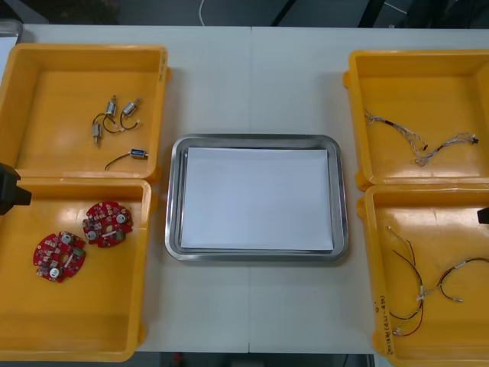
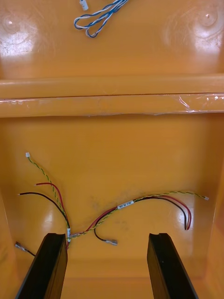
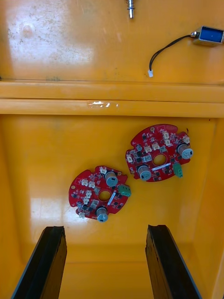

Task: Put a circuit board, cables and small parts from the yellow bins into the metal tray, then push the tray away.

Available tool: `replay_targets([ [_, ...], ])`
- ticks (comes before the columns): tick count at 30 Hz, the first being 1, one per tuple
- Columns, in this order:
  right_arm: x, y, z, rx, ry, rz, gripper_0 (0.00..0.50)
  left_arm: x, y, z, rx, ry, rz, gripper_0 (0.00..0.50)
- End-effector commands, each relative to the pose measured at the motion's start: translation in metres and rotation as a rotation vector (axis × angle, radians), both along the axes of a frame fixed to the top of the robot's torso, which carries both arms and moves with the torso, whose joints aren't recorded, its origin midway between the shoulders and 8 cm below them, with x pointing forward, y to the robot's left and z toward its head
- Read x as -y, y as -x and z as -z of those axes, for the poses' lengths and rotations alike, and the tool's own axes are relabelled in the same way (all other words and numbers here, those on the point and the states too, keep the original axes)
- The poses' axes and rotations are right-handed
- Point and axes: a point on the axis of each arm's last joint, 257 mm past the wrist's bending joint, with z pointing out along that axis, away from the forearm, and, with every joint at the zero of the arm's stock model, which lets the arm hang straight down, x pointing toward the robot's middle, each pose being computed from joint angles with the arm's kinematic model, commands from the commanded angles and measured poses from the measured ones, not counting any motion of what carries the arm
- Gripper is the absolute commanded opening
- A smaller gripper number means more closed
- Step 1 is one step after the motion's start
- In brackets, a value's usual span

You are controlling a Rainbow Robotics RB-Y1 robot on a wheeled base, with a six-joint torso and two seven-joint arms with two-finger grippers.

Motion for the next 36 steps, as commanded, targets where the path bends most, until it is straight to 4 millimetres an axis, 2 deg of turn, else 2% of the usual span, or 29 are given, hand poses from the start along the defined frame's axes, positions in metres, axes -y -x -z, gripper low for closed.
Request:
replay_targets([
  [1,0.014,0.004,-0.015,0.024,0.052,-0.004,0.5,-0.014,0.004,-0.013,0.017,-0.088,0.061,0.5],
  [16,0.014,0.004,-0.015,0.024,0.052,-0.004,0.5,-0.014,0.004,-0.013,0.017,-0.088,0.061,0.5],
  [17,0.014,0.004,-0.015,0.024,0.052,-0.004,0.5,-0.01,0.012,0.009,-0.038,-0.058,0.058,0.5],
  [30,0.009,0.003,-0.015,0.034,0.031,-0.009,0.5,-0.009,0.015,0.015,-0.058,-0.081,0.092,0.5],
  [36,0.013,0.009,-0.012,0.029,0.015,0.012,0.5,-0.015,0.031,0.033,-0.122,-0.109,0.117,0.5],
])
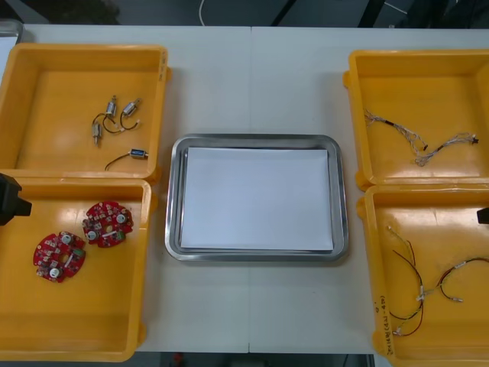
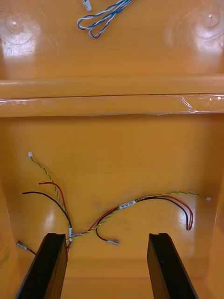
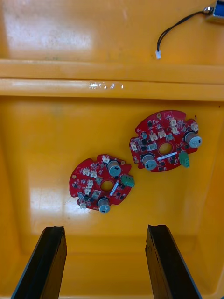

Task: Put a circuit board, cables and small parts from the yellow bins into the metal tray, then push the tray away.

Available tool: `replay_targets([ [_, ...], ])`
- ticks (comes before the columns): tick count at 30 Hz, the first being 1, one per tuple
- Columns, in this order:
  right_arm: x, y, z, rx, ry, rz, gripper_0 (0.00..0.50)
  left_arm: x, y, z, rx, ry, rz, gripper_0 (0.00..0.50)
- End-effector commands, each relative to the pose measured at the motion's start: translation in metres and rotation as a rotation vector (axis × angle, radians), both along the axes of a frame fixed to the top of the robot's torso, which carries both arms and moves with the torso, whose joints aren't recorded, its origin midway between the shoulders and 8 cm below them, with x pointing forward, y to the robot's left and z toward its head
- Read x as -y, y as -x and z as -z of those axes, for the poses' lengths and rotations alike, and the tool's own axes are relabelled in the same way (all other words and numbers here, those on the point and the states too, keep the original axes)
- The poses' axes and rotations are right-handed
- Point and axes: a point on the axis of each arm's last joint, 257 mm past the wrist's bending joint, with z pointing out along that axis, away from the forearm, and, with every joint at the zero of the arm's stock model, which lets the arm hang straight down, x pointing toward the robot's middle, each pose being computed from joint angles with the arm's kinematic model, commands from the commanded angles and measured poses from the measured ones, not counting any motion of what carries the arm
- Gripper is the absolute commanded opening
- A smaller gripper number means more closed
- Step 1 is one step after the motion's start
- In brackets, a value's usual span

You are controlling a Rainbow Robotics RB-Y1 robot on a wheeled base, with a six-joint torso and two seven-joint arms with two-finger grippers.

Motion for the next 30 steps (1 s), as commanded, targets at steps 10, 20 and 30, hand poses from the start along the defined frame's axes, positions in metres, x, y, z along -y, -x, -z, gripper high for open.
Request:
replay_targets([
  [10,0.026,0.025,0.003,-0.005,0.0,0.077,0.5,-0.02,0.031,0.038,-0.099,-0.16,0.249,0.5],
  [20,0.029,0.043,0.027,-0.038,-0.043,0.168,0.5,-0.017,0.031,0.055,-0.065,-0.178,0.349,0.5],
  [30,0.023,0.053,0.044,-0.057,-0.151,0.335,0.5,-0.006,0.028,0.079,-0.063,-0.208,0.391,0.5],
])
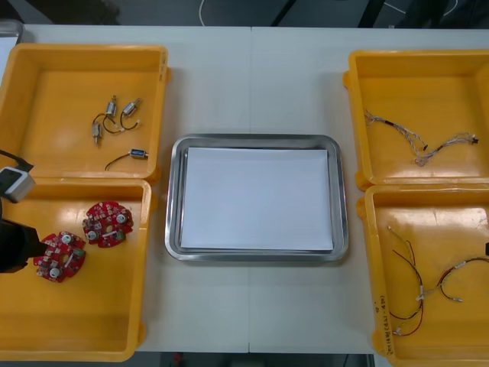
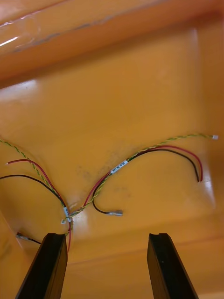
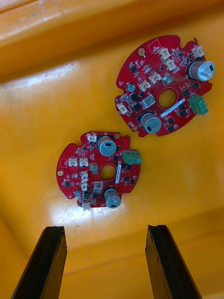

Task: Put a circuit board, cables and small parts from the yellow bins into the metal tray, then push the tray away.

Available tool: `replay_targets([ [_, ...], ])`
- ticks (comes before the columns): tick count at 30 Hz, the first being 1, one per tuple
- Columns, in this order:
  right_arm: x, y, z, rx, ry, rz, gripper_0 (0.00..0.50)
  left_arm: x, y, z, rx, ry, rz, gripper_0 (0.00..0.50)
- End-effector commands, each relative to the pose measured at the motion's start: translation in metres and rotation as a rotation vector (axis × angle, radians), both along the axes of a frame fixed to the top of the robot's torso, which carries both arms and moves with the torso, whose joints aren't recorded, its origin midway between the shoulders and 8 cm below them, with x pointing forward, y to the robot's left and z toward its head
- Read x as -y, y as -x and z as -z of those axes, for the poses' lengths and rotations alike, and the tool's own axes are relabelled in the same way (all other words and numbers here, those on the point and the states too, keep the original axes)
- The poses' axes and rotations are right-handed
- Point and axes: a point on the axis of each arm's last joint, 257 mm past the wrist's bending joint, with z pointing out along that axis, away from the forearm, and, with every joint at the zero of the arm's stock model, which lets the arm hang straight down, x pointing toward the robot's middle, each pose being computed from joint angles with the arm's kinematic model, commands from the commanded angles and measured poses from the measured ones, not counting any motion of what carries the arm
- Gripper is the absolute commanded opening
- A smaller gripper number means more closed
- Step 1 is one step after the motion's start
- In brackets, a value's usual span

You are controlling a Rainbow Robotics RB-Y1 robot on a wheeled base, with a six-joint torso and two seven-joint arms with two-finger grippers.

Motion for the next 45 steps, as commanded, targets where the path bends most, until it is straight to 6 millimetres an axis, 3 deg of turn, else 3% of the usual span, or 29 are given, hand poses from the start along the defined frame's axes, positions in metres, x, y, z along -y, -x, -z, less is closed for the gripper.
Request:
replay_targets([
  [1,0.006,0.014,0.006,-0.006,-0.033,0.121,0.5,-0.008,0.007,0.014,-0.029,-0.106,0.087,0.5],
  [4,0.006,0.021,0.016,-0.025,-0.046,0.161,0.5,-0.007,0.008,0.02,-0.036,-0.122,0.094,0.5],
  [17,0.001,0.006,0.029,0.048,-0.123,0.327,0.5,-0.005,0.02,0.046,-0.077,-0.136,0.101,0.5],
  [28,0.0,-0.01,0.041,0.07,-0.133,0.355,0.5,-0.006,0.01,0.076,-0.063,-0.125,0.096,0.5],
  [45,-0.005,-0.035,0.076,0.091,-0.173,0.43,0.5,-0.009,0.022,0.088,-0.085,-0.128,0.087,0.5],
])
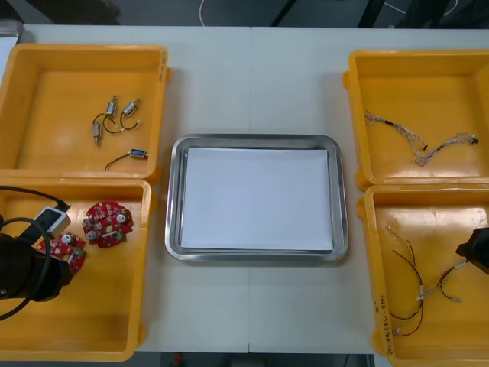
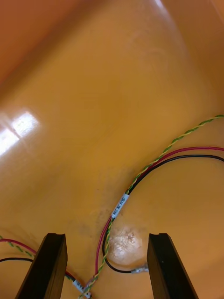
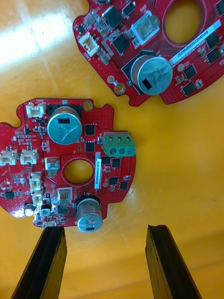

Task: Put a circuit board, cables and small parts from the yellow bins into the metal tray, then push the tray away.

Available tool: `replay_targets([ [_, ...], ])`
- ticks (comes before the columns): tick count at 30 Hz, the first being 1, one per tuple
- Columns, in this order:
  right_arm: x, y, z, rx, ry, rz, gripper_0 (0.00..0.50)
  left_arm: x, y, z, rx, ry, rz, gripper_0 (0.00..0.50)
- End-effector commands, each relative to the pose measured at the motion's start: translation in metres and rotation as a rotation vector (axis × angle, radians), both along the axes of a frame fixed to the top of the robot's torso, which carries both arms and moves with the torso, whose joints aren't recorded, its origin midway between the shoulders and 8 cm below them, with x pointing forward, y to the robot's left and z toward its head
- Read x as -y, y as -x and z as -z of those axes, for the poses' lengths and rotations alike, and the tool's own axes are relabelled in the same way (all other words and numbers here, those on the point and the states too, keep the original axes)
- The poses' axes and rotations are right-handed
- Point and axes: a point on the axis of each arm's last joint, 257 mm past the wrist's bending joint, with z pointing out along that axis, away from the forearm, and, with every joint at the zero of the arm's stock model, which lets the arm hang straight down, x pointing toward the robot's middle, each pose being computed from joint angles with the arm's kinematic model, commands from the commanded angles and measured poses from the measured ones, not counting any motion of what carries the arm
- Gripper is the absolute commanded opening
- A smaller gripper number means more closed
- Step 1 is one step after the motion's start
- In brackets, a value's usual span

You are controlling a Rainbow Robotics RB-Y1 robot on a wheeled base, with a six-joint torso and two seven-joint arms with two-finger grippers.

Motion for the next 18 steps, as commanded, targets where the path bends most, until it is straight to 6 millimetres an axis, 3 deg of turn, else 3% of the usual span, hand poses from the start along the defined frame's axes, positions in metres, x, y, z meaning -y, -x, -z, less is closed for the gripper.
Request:
replay_targets([
  [1,-0.01,-0.01,0.009,0.013,-0.05,0.063,0.5,-0.016,0.01,0.006,-0.023,-0.076,0.062,0.5],
  [18,-0.01,-0.011,0.04,-0.031,-0.064,0.117,0.5,-0.015,0.006,0.02,-0.015,-0.089,0.056,0.5],
])
